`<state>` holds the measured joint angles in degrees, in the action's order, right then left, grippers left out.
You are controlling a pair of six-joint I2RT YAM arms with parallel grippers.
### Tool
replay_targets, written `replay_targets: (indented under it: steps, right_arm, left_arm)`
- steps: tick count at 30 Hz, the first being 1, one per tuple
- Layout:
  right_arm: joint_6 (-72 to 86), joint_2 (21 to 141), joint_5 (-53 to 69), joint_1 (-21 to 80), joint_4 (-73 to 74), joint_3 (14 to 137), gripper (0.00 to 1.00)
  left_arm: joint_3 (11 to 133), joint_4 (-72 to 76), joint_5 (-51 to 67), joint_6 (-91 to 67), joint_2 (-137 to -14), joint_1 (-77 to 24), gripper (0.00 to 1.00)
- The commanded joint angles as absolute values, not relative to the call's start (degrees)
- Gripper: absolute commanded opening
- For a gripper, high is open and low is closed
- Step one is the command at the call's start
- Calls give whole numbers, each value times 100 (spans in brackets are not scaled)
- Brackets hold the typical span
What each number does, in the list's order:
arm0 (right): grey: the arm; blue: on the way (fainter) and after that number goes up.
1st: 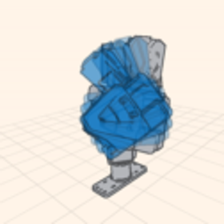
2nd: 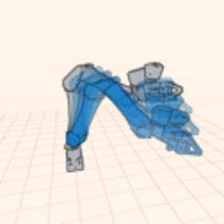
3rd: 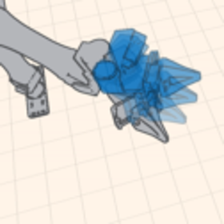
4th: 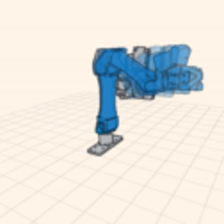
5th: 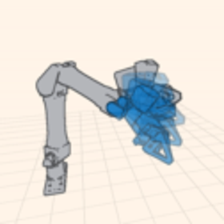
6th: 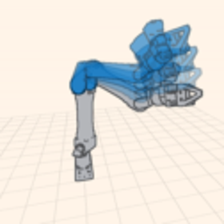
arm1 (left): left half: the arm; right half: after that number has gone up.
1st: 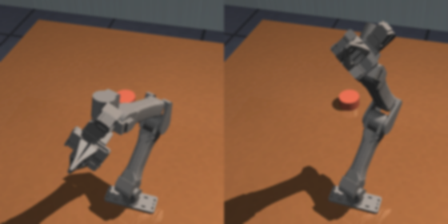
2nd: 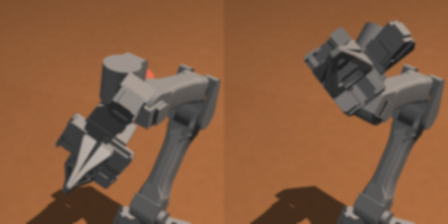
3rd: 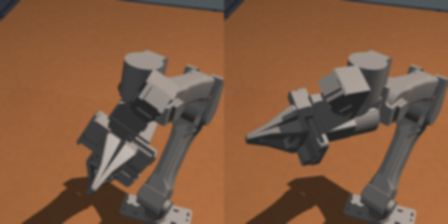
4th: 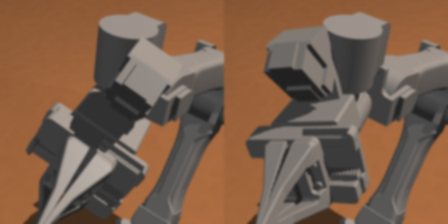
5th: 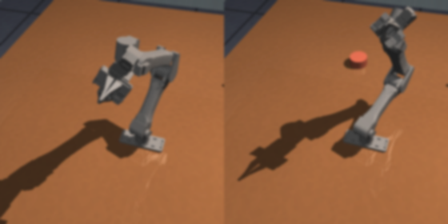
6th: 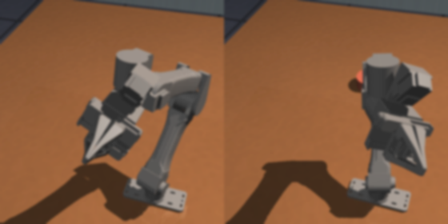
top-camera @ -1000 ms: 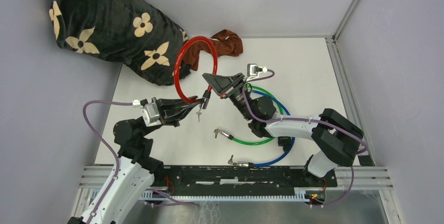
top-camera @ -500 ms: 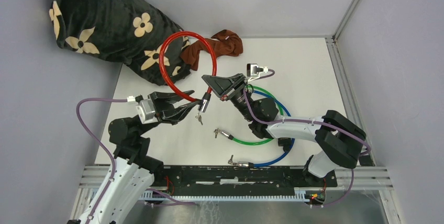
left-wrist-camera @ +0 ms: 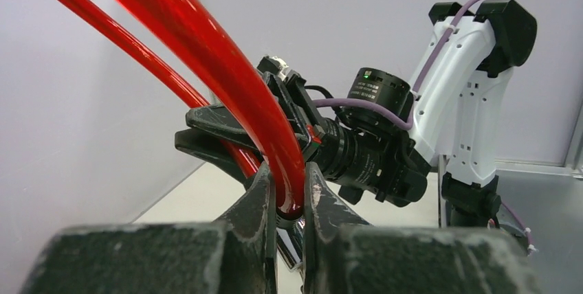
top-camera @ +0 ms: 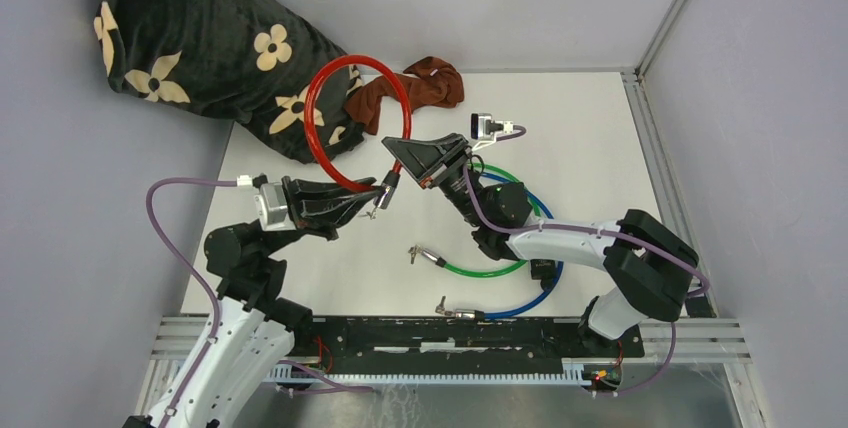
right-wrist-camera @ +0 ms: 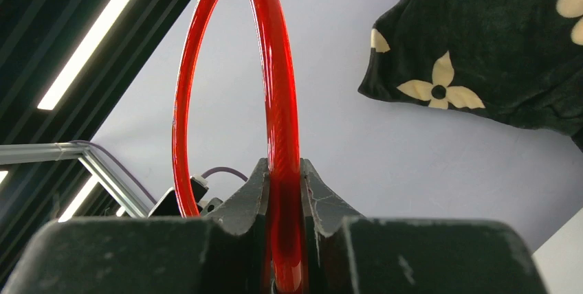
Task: Lock with the key
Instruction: Lock the lock.
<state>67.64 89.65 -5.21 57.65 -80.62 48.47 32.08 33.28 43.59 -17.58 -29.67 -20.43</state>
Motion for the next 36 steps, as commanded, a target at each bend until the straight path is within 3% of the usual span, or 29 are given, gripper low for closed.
replay_targets:
  steps: [1,11,18,29,36]
  right_arm:
    - [6759,8958,-224,5814,-8691,5266,0]
    - [6335,8926,235,5810,-8935,5452,0]
    - [4217,8764,1669,5810,-9356,5839,0]
    - [2133,8702,2102,5845,-10687,3659,0]
    - [943,8714,1643,5835,-11224,2006,0]
  left_arm:
    - [3149,3788,4629,-1931,-3061,-2052,2]
    - [3706,2397,4624,1697,-3213,-2055,2]
    - [4399,1822,5080,1533,-3272,-2066,2]
    - [3455,1145,5154,1572,-3388,-2064,2]
    - [2814,1502,5508,1751,-4544,-2183,2]
